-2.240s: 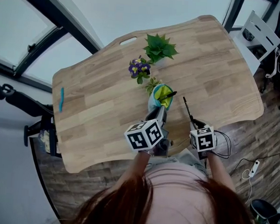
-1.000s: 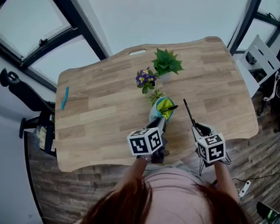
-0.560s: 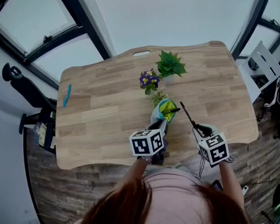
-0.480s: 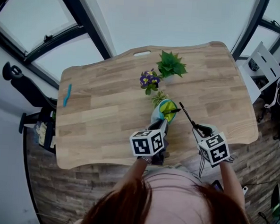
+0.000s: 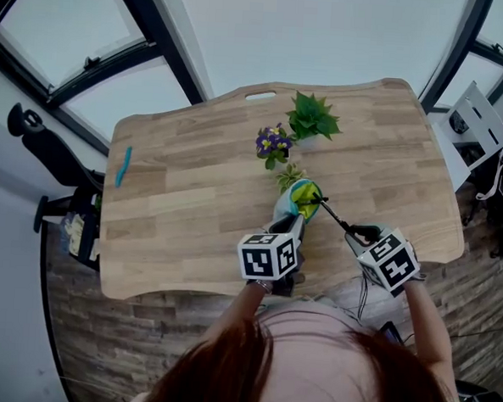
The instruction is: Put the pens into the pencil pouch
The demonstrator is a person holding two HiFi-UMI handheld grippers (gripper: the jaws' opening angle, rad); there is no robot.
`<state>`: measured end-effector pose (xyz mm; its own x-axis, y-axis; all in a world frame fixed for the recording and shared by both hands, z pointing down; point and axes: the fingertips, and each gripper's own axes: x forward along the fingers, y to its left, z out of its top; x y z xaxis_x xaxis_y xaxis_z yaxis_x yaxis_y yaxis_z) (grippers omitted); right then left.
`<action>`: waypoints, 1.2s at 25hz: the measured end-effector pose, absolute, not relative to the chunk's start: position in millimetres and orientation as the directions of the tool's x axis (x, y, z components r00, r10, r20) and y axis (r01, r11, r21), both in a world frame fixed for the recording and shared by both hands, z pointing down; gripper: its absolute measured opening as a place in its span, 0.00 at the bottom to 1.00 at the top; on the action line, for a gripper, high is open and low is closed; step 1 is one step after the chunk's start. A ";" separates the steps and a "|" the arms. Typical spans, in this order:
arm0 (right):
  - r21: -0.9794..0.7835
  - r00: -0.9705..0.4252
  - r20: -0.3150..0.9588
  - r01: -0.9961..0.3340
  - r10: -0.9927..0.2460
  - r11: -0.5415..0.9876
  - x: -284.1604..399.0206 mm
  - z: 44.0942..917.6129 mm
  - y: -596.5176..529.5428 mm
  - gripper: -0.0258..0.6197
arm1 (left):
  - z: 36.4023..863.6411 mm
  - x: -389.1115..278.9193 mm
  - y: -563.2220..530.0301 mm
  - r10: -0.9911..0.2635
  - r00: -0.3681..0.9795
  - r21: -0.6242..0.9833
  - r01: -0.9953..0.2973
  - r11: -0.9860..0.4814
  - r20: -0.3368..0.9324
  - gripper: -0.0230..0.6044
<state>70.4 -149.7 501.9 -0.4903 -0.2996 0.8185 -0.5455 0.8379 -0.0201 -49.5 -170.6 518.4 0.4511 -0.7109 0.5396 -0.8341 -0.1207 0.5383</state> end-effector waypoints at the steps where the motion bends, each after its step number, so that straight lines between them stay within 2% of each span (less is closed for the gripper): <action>1: -0.022 -0.488 0.825 -0.532 -0.285 0.847 68.6 501.4 -149.5 0.12 | 518.4 -49.7 -170.3 -0.710 0.451 0.535 -0.836 -0.124 0.541 0.10; 9: -0.052 -0.461 0.867 -0.458 -0.188 0.887 54.0 502.9 -147.3 0.12 | 518.6 -51.8 -167.7 -0.708 0.450 0.509 -0.848 -0.147 0.545 0.10; 26: -0.049 -0.283 0.958 -0.301 -0.040 0.952 52.7 506.0 -144.0 0.12 | 518.9 -40.9 -159.9 -0.683 0.466 0.413 -0.874 -0.257 0.562 0.10; 30: -0.048 -0.322 0.946 -0.248 -0.036 0.968 33.8 497.2 -154.7 0.12 | 518.9 -39.5 -157.9 -0.678 0.475 0.420 -0.869 -0.263 0.560 0.10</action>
